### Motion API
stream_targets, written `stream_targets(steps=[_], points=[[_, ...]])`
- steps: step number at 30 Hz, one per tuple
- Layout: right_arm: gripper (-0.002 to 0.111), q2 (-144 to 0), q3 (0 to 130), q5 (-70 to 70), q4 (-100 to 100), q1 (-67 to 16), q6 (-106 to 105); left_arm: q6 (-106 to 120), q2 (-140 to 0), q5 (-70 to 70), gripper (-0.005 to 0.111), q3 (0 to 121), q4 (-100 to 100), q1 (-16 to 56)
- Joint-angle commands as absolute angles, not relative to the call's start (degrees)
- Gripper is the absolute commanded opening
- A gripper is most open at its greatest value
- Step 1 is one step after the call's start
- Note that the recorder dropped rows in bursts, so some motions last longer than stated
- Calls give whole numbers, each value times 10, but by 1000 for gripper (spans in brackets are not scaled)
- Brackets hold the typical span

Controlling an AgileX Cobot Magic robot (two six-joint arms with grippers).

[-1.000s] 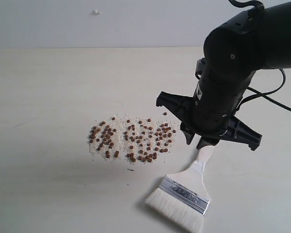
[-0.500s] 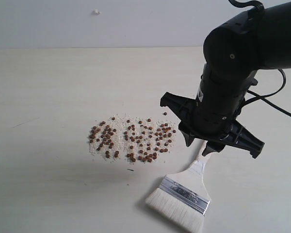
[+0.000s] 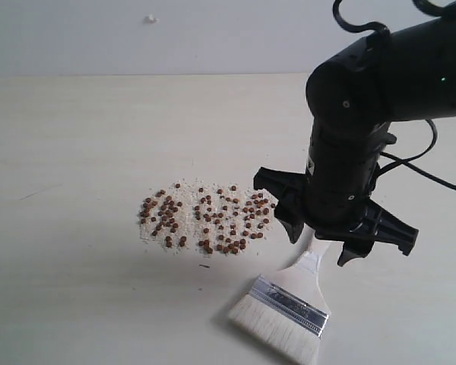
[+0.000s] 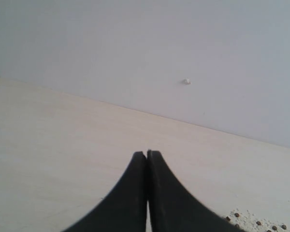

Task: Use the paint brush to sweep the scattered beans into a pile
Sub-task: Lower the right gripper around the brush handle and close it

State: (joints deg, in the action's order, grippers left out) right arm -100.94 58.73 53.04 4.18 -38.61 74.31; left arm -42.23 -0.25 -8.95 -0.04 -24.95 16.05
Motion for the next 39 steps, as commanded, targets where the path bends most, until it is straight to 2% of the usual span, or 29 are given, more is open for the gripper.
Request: stream_targets(steps=[1, 5, 39], points=[[58, -1038, 591, 509, 49, -386, 783, -422, 0, -87, 0, 0, -246, 159], [58, -1051, 591, 463, 50, -386, 777, -422, 0, -87, 0, 0, -246, 159], [58, -1098, 585, 443, 61, -386, 762, -422, 0, -87, 0, 0, -246, 159]])
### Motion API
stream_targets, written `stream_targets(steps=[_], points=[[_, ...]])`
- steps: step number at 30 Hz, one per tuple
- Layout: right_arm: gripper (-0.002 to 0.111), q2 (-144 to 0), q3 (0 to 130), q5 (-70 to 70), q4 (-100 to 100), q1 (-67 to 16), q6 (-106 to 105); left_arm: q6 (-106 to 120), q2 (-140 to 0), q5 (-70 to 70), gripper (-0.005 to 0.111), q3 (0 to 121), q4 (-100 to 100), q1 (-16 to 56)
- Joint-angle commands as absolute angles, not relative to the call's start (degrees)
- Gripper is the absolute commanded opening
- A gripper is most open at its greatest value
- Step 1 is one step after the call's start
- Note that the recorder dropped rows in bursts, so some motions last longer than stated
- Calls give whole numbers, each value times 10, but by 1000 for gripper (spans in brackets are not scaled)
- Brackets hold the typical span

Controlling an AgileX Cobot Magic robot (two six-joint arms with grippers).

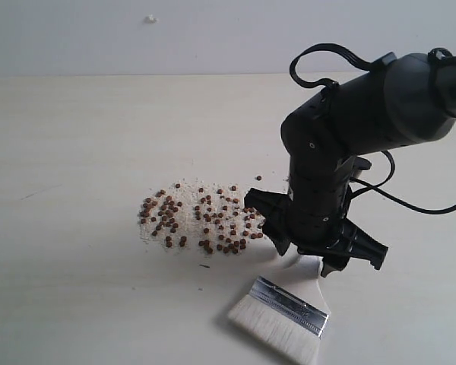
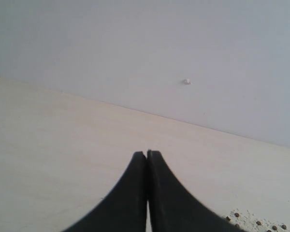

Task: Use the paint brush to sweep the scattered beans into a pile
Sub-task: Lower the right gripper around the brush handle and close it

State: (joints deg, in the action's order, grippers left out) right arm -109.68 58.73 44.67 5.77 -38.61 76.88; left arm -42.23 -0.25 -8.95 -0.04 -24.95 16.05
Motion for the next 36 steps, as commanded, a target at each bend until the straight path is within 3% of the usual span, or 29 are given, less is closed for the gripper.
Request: stream_targets(steps=[1, 16, 36], points=[[58, -1098, 581, 441, 61, -386, 762, -422, 0, -87, 0, 0, -246, 159], [58, -1098, 559, 375, 47, -379, 736, -422, 0, -87, 0, 0, -246, 159], [58, -1100, 558, 390, 49, -379, 721, -422, 0, -87, 0, 0, -246, 159]])
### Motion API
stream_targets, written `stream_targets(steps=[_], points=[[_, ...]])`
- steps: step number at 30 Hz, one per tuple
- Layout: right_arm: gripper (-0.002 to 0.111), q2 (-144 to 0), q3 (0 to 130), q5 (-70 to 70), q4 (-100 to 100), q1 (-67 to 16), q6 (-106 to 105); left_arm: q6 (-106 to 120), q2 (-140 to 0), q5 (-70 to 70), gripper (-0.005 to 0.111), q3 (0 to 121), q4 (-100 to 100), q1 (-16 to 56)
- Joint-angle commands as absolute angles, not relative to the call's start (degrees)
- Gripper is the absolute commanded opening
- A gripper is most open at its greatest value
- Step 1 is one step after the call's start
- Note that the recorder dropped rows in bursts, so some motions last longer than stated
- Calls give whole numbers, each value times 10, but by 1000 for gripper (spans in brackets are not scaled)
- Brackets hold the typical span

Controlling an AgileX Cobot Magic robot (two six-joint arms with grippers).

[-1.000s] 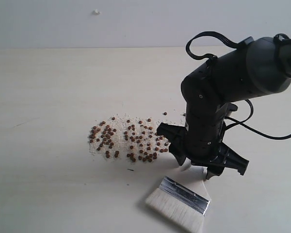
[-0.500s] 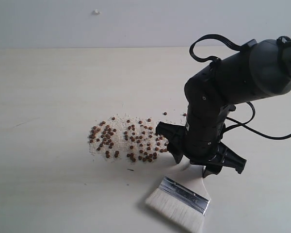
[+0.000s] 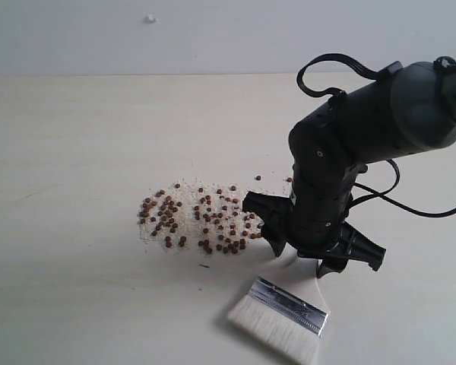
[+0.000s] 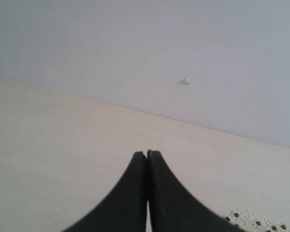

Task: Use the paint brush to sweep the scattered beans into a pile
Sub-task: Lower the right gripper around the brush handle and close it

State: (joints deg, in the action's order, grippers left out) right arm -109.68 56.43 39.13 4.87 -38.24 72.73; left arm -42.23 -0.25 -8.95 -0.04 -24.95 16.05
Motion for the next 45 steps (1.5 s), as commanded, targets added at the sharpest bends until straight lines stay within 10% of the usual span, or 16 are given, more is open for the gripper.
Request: stream_targets(steps=[1, 30, 45], points=[[58, -1100, 558, 394, 49, -379, 721, -422, 0, -87, 0, 0, -246, 159], [56, -1150, 558, 403, 8, -379, 709, -422, 0, -87, 0, 0, -246, 159], [5, -1130, 559, 397, -15, -379, 686, -422, 0, -87, 0, 0, -246, 159]])
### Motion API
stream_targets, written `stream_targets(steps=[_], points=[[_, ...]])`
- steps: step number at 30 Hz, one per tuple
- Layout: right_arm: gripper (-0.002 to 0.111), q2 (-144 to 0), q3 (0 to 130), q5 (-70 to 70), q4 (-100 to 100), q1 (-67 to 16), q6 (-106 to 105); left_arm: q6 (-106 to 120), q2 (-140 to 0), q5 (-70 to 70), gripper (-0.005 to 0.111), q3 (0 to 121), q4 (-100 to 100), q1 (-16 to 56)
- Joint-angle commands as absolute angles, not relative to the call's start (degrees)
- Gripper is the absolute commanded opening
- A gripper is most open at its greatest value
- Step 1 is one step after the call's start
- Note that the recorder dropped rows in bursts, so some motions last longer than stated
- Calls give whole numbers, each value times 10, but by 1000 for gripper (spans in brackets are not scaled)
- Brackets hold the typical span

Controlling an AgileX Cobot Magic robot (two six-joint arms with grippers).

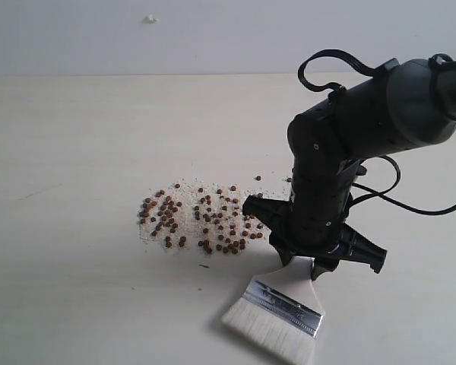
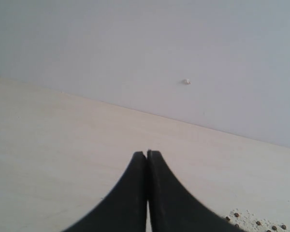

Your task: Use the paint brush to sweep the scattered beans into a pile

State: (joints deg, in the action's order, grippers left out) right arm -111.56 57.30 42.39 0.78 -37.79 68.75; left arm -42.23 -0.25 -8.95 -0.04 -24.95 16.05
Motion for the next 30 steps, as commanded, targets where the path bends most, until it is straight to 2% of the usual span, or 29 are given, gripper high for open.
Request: stream_targets(steps=[1, 30], points=[[0, -1126, 559, 397, -15, -379, 686, -422, 0, -87, 0, 0, -246, 159], [0, -1039, 559, 420, -28, -380, 697, -422, 0, -87, 0, 0, -246, 159]])
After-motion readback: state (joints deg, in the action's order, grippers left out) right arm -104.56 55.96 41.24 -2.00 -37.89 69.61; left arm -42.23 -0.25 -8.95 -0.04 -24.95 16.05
